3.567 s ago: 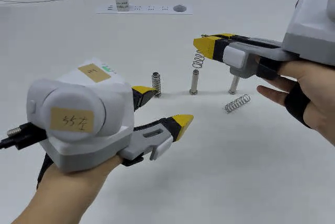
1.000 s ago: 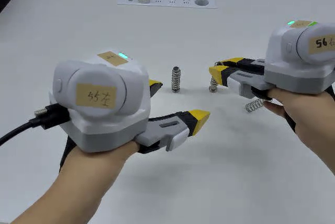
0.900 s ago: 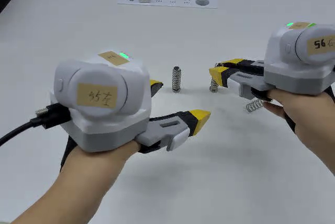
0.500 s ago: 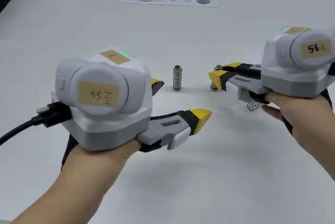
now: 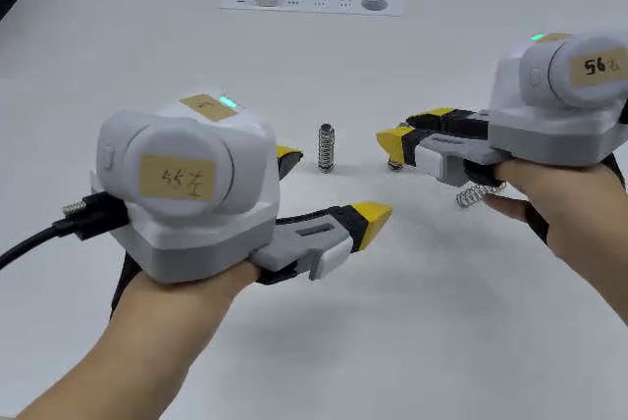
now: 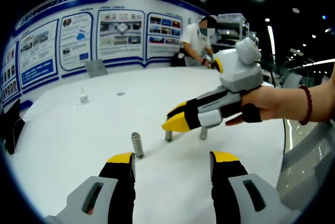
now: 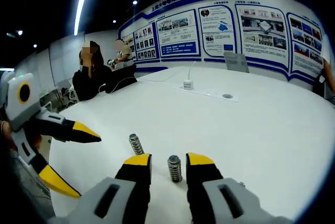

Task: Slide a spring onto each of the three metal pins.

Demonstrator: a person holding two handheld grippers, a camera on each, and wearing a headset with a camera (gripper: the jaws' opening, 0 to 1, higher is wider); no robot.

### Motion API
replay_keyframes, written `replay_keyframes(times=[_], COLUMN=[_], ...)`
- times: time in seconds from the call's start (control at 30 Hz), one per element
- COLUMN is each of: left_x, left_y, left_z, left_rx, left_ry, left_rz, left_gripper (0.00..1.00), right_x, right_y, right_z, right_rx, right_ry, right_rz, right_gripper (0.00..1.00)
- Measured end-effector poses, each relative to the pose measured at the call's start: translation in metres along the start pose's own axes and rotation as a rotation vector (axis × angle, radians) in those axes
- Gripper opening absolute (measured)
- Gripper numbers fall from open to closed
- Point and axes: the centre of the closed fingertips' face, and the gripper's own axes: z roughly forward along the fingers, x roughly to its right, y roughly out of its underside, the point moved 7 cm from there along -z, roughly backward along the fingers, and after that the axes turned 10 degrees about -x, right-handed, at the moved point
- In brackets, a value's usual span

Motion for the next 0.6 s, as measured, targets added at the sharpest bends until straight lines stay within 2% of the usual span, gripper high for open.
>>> replay_keyframes(times=[0.17, 0.27, 0.6], left_x=[0.001, 0.002, 0.007], left_y=[-0.001, -0.001, -0.004], left_z=[0.000, 0.000, 0.000], left_rx=[0.006, 0.004, 0.022], left_ry=[0.002, 0.000, 0.025], left_rz=[0.005, 0.015, 0.022], left_gripper=[0.59, 0.60, 0.61], right_x=[-0.005, -0.008, -0.011], right_y=[-0.003, -0.006, -0.011], right_z=[-0.010, -0.017, -0.043], right_rx=[0.002, 0.015, 0.031], right_ry=[-0.018, -0.035, -0.033], right_rz=[0.015, 0.052, 0.040], right_gripper=[0.35, 0.38, 0.48])
